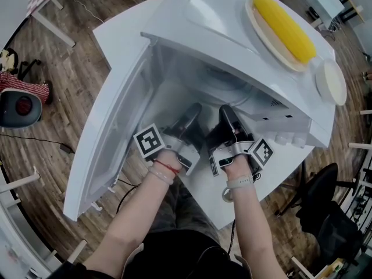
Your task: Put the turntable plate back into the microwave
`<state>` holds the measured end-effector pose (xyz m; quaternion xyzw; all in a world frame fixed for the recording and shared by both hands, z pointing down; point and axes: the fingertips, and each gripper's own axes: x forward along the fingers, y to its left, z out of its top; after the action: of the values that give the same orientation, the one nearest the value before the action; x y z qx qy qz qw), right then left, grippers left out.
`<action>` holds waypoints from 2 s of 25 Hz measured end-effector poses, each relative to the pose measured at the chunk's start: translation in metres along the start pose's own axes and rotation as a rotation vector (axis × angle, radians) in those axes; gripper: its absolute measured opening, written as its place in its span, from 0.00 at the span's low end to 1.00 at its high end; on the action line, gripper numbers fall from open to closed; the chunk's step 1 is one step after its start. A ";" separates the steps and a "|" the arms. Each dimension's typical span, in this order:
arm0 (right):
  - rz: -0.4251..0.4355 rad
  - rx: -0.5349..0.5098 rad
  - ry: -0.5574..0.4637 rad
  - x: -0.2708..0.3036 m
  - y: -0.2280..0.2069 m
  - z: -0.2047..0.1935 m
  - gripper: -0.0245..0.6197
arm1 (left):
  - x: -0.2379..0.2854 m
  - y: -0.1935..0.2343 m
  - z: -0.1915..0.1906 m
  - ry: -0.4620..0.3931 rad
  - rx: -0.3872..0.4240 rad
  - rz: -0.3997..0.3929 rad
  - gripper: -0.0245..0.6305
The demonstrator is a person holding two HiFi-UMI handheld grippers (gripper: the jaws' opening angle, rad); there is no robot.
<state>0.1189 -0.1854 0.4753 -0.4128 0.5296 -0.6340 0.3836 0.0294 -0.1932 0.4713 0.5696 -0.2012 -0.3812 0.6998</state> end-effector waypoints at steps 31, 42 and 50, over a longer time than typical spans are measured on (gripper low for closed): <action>-0.048 -0.872 0.214 -0.088 0.017 -0.060 0.07 | -0.045 -0.015 -0.083 0.380 1.057 0.209 0.06; -0.051 -1.372 0.224 -0.123 0.047 -0.091 0.07 | -0.073 -0.045 -0.096 0.347 1.258 0.192 0.06; -0.028 -1.466 0.212 -0.153 0.063 -0.104 0.07 | -0.098 -0.068 -0.114 0.331 1.309 0.152 0.06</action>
<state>0.0807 -0.0160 0.3849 -0.5063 0.8460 -0.1590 -0.0521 0.0289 -0.0497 0.3909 0.9110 -0.3202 -0.0385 0.2570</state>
